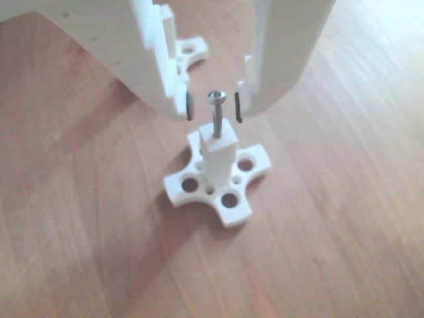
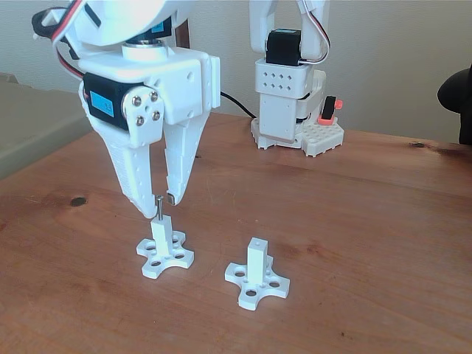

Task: Grab the screw and set it in the hole.

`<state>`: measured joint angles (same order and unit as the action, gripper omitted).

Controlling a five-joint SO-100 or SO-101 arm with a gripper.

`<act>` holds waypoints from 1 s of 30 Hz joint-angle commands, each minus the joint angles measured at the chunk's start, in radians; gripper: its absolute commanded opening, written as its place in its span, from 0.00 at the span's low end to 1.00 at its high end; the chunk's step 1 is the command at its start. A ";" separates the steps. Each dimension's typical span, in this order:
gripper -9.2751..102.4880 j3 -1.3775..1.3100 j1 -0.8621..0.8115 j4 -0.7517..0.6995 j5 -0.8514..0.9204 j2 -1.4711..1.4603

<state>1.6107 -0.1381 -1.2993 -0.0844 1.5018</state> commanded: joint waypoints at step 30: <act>0.12 -0.106 0.005 0.018 0.009 -0.005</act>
<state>1.5923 -0.1381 -1.2993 -0.0844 1.4772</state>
